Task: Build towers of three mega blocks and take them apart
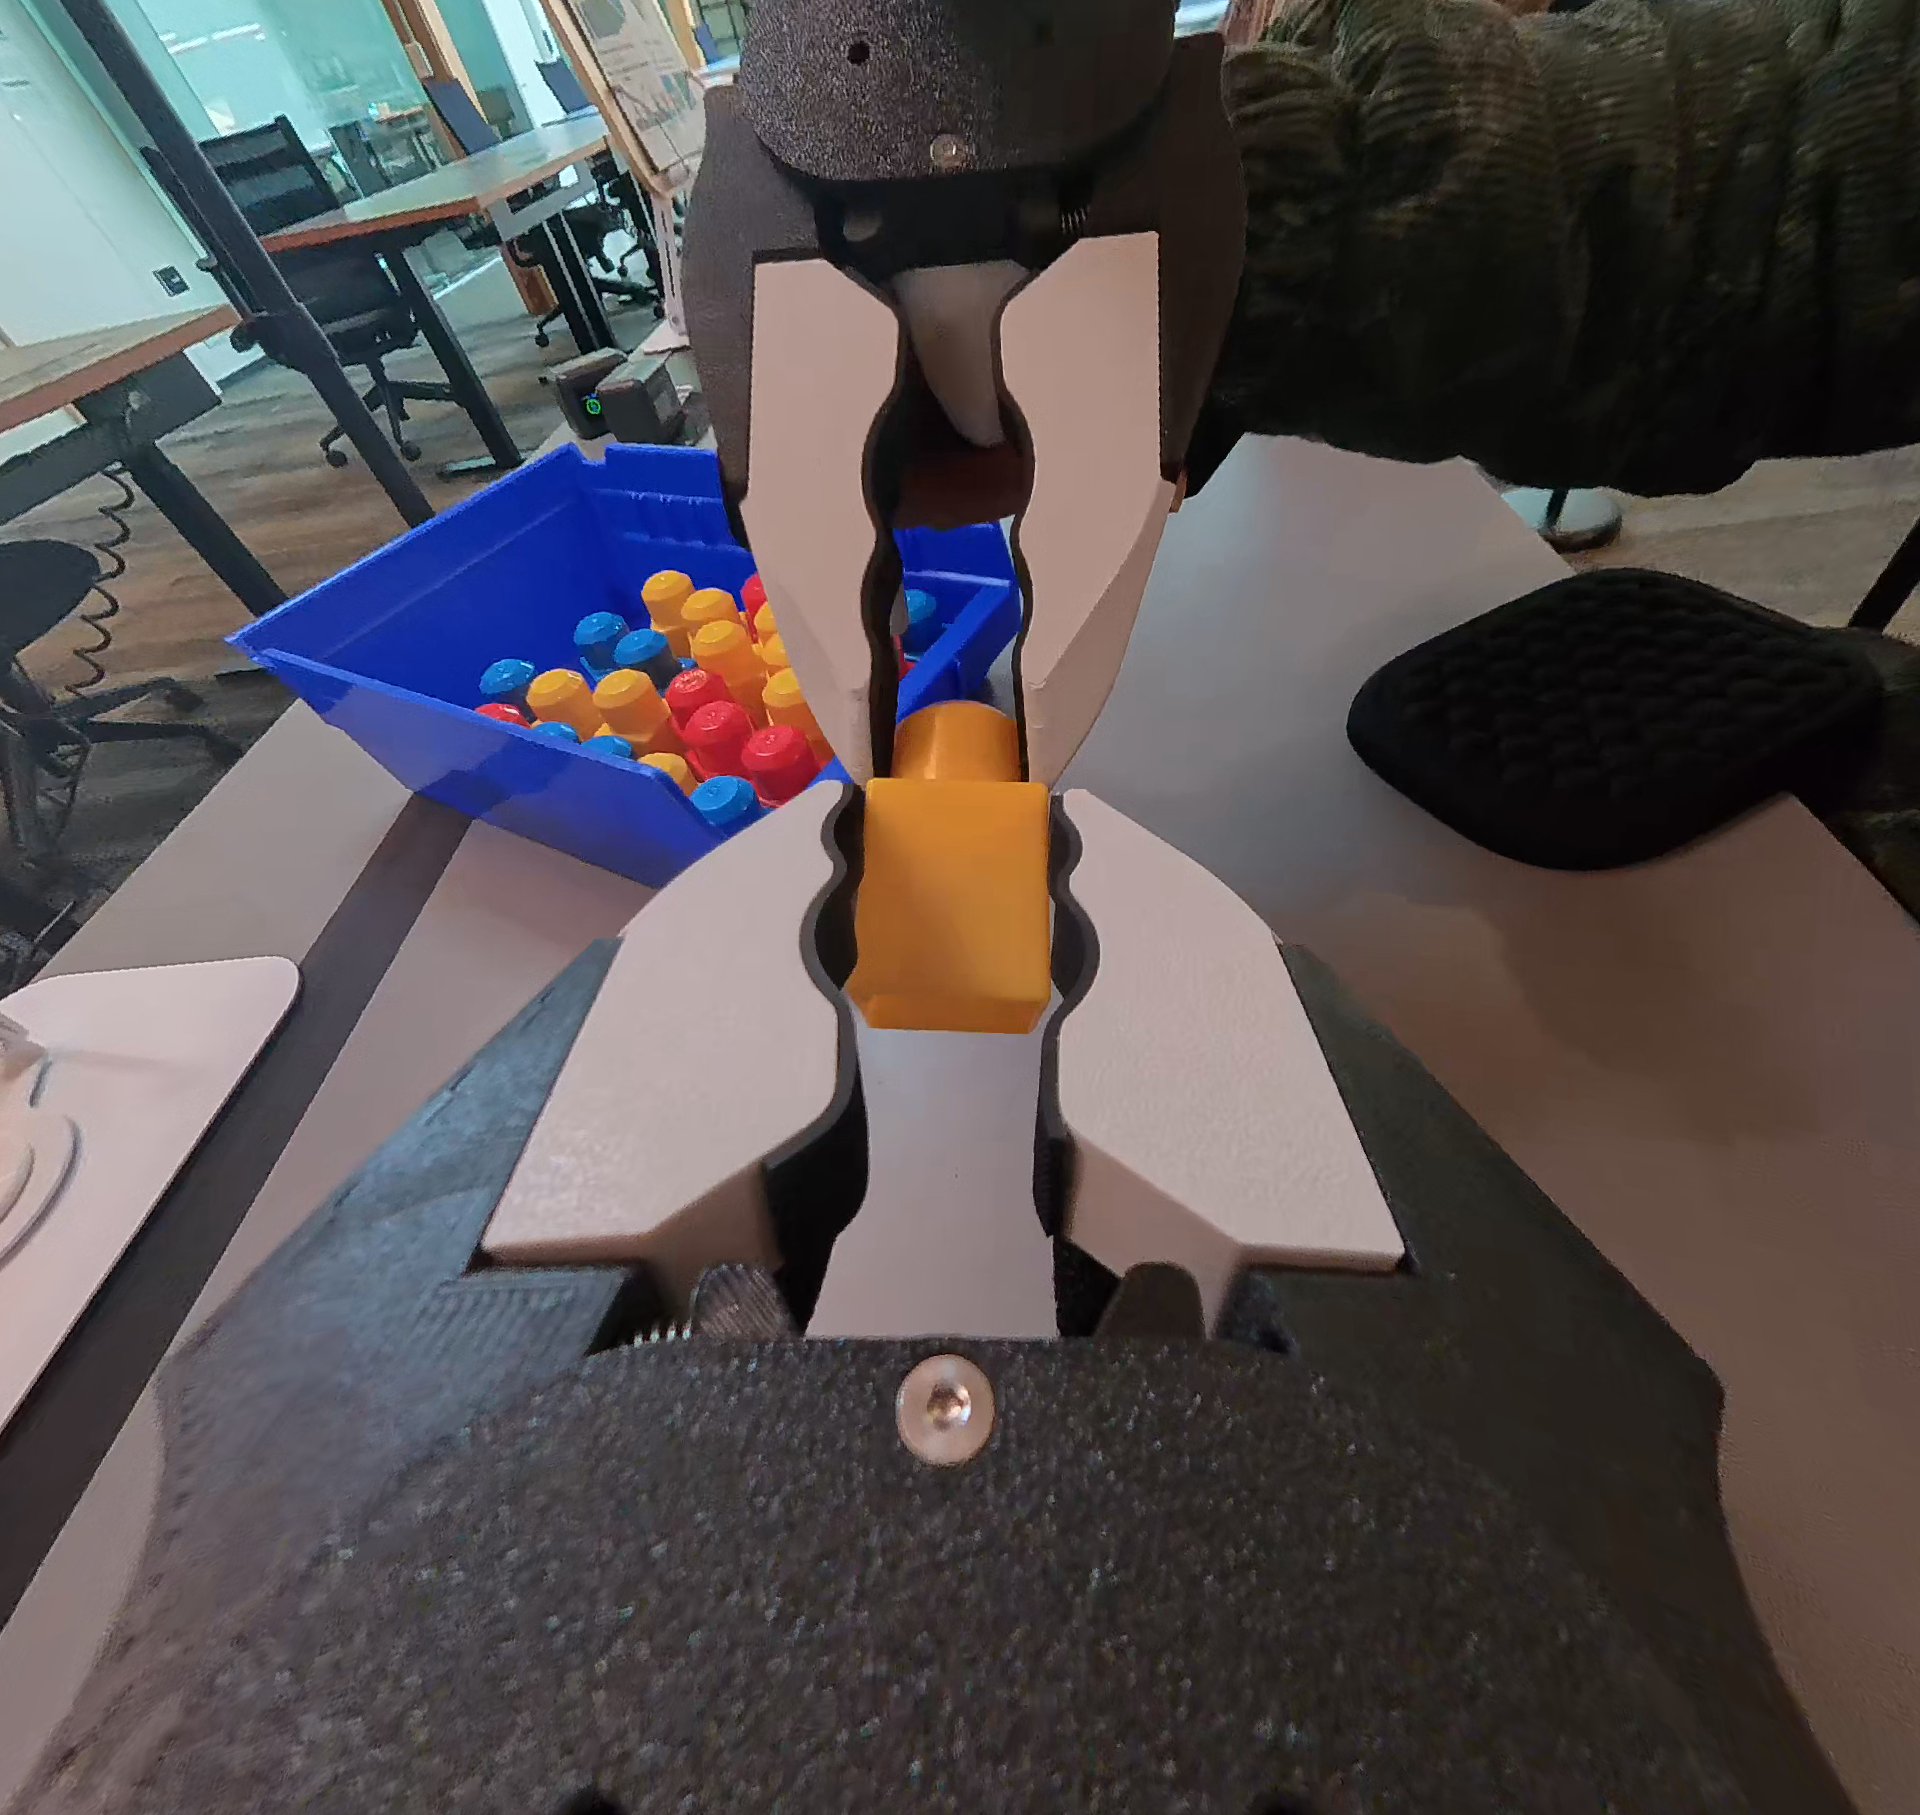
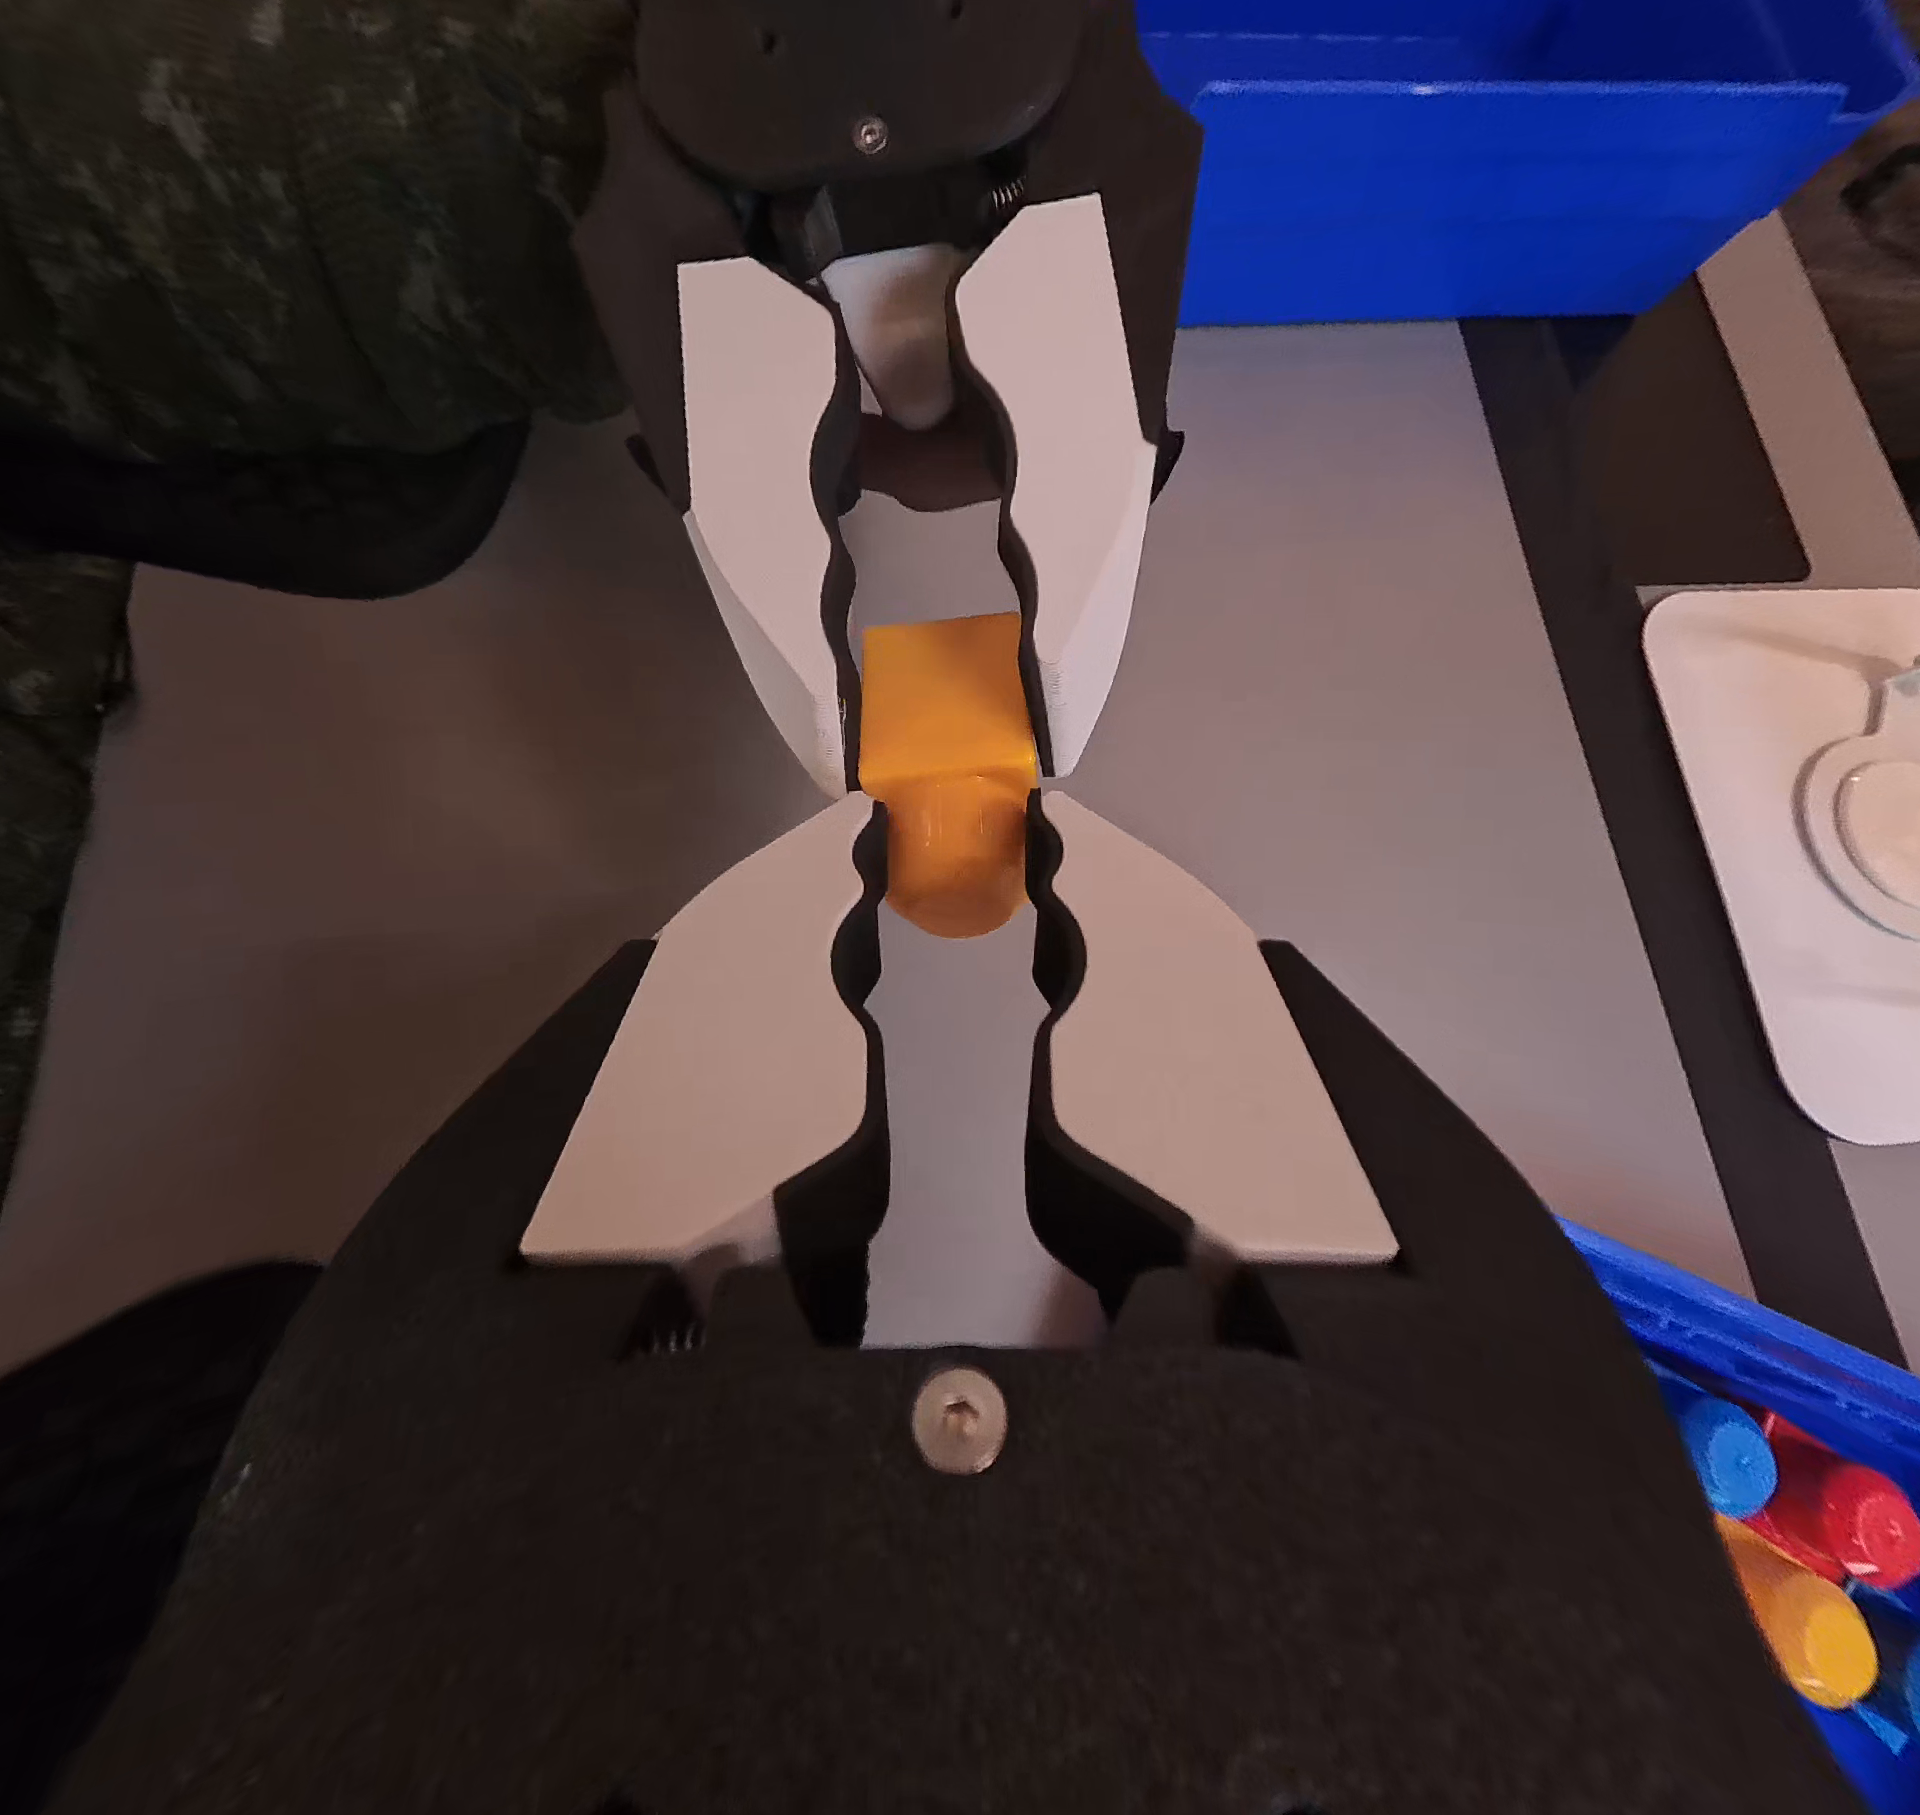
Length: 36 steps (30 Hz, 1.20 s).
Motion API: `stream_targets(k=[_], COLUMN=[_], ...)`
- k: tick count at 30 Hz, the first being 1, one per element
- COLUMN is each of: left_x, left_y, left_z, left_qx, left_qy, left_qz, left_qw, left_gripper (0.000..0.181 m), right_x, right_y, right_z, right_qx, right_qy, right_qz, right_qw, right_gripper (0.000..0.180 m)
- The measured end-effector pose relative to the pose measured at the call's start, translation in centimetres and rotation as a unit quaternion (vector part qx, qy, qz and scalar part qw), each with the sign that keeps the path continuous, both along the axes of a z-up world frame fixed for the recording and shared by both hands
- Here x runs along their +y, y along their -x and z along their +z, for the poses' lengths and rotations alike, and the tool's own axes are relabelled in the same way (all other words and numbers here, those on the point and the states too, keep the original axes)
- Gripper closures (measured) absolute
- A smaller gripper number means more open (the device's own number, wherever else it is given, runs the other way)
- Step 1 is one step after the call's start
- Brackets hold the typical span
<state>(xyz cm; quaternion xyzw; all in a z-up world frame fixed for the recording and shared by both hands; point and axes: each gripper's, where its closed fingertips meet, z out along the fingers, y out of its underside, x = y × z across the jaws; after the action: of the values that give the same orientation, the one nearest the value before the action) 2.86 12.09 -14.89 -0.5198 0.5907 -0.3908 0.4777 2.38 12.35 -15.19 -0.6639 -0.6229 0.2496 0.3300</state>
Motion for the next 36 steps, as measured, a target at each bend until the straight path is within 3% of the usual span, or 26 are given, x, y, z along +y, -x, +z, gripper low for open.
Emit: stream_targets(k=[9, 12, 17, 21, 22, 26, 30, 33, 36], left_x=[0.0, 0.1, 0.1, 2.2, 2.9, 6.5, 10.0, 11.4, 11.8], left_y=[0.5, 0.8, 0.7, 1.1, 1.5, 3.5, 5.3, 6.3, 6.5], left_z=[0.9, 1.2, 1.2, 1.5, 1.3, -0.2, -0.4, -0.9, -1.4], left_qx=[-0.033, -0.042, -0.047, -0.057, -0.054, -0.032, -0.047, -0.046, -0.046], left_qy=[0.019, 0.023, 0.023, 0.012, 0.018, 0.030, 0.033, 0.021, 0.025], left_qz=[-0.009, -0.008, -0.010, 0.050, 0.066, 0.159, 0.261, 0.308, 0.316], left_qw=[0.999, 0.999, 0.999, 0.997, 0.996, 0.986, 0.964, 0.950, 0.947], left_gripper=[0.147, 0.147, 0.147, 0.140, 0.145, 0.181, 0.181, 0.181, 0.181], right_x=[-0.1, 0.2, 0.2, 1.6, 3.0, 13.5, 19.5, 21.8, 22.8], right_y=[0.5, 0.1, 0.3, -1.1, -2.1, -11.7, -20.9, -25.4, -27.0], right_z=[1.4, 1.4, 1.3, 3.2, 3.9, 4.9, 1.4, -2.1, -5.6], right_qx=[0.036, 0.036, 0.032, -0.003, -0.016, -0.144, -0.258, -0.316, -0.324], right_qy=[0.006, 0.006, -0.011, -0.033, -0.042, -0.110, -0.078, -0.048, 0.009], right_qz=[0.000, -0.005, -0.001, -0.011, -0.032, -0.236, -0.384, -0.443, -0.462], right_qw=[0.999, 0.999, 0.999, 0.999, 0.998, 0.954, 0.883, 0.838, 0.826], right_gripper=[0.155, 0.141, 0.151, 0.151, 0.151, 0.151, 0.151, 0.151, 0.151])
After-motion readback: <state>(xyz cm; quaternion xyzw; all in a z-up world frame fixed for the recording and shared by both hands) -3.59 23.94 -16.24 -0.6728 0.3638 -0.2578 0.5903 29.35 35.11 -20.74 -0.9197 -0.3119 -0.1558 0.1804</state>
